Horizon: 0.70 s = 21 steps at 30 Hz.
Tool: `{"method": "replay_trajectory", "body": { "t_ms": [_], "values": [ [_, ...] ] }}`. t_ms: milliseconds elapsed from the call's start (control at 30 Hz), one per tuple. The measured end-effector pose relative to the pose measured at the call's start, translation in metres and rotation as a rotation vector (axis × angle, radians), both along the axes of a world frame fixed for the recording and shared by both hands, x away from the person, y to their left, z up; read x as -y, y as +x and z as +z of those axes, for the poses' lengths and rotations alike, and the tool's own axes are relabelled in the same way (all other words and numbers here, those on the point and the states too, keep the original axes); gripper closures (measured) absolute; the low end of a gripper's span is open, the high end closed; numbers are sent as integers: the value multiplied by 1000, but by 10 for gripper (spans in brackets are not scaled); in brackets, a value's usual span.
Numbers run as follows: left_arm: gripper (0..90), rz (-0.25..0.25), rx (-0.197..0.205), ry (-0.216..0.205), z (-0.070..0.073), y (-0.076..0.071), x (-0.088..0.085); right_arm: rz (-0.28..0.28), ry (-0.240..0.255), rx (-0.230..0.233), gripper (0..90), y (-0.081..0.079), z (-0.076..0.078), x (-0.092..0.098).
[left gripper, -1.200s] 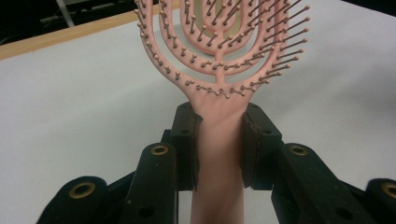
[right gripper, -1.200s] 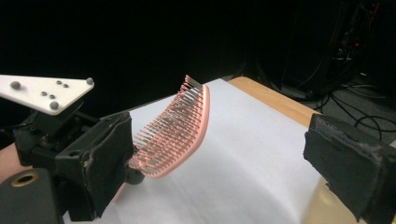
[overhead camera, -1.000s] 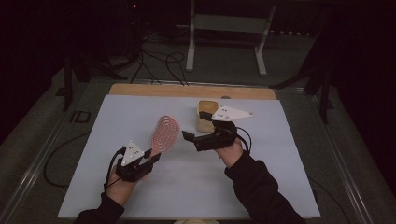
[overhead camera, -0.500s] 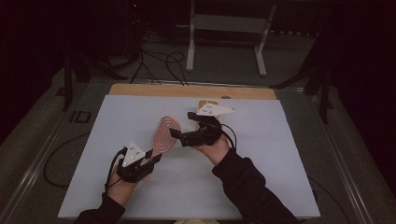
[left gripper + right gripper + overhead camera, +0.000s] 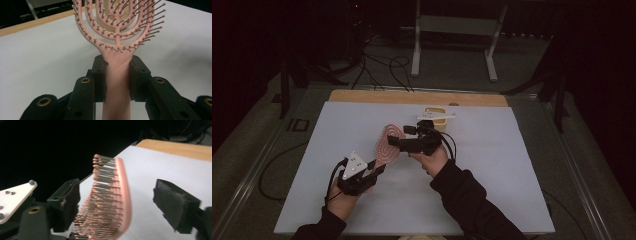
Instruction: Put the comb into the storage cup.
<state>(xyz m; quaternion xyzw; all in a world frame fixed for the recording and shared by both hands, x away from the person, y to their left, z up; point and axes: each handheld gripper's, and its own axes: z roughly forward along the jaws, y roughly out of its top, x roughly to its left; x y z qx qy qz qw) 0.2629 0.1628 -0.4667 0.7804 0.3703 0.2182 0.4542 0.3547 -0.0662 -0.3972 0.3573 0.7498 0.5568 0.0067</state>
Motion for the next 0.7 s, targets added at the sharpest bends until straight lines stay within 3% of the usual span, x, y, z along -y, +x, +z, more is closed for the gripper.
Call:
{"method": "replay_trajectory", "body": {
  "t_ms": [300,700],
  "values": [
    [707,-9,9,-8,1,0,1,29,35,-71,403,1,-4,-5],
    [706,-13,4,-7,0,0,2,61,6,-83,584,0,-8,-9]
  ]
}}
